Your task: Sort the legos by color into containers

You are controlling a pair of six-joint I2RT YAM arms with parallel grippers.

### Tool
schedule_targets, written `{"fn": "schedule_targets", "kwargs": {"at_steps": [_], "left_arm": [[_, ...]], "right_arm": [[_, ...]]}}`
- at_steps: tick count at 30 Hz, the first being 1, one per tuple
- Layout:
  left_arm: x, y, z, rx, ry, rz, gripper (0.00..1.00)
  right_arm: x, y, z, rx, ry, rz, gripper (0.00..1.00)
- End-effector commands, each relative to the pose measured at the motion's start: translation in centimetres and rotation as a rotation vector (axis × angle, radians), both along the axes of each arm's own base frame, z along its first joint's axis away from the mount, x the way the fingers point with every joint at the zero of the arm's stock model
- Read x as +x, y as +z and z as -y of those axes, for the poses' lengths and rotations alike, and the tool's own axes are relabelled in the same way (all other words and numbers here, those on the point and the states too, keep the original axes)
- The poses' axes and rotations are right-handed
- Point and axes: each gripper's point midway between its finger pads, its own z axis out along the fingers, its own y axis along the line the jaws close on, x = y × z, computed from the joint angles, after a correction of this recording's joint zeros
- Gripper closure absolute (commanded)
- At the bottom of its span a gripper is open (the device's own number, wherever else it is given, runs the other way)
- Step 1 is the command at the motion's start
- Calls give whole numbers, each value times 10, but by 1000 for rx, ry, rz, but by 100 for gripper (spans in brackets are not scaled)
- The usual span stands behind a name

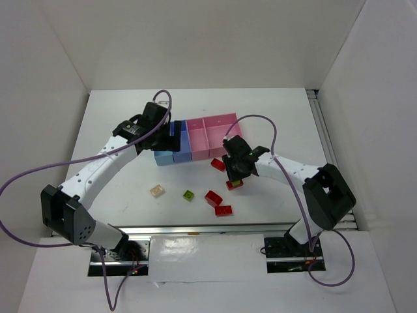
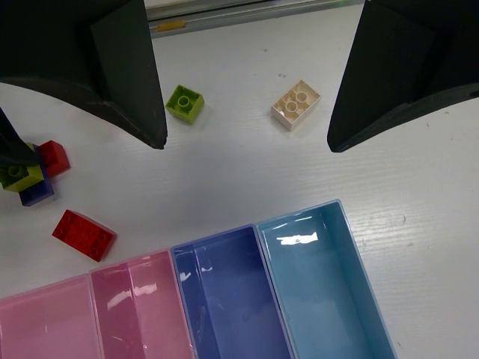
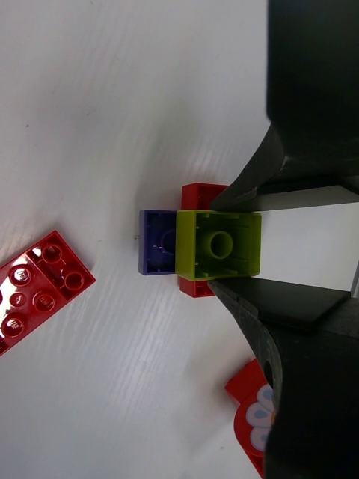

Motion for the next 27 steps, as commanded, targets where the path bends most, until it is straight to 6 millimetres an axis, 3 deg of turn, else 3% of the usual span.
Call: {"fn": "schedule_targets", "kwargs": {"at_steps": [1, 8, 9, 13, 14, 18, 21, 22, 24, 26, 27], "left_arm": [[3, 7, 3, -10, -4, 17, 0], [-1, 7, -1, 2, 2, 8, 0], [-2, 10, -2, 3, 2, 7, 0], [1, 24, -3, 11, -5, 35, 0], [1, 28, 1, -3, -30, 39, 0], [1, 53, 20, -73, -136, 82, 0], [3, 76, 40, -164, -225, 148, 0], [-1, 71, 45, -181, -260, 143, 0], [-6, 82, 64, -272, -345, 172, 0], [-15, 89, 72, -326, -401, 185, 1], [-20, 98, 82, -379, -457, 208, 2]], "right_arm": [[6, 6, -10, 31, 13, 29, 58], [6, 3, -9, 33, -10, 28, 55], [4, 0, -5, 12, -15, 17, 61], [13, 21, -7, 7, -26, 43, 78], [22, 41, -12, 26, -32, 81, 78], [28, 107, -17, 136, -45, 115, 78], [27, 144, -26, 335, -53, 82, 78], [19, 164, -40, 469, 1, 57, 78], [20, 172, -33, 559, -21, 27, 78], [16, 194, -34, 685, -4, 23, 78], [13, 193, -32, 724, -7, 5, 78]]}}
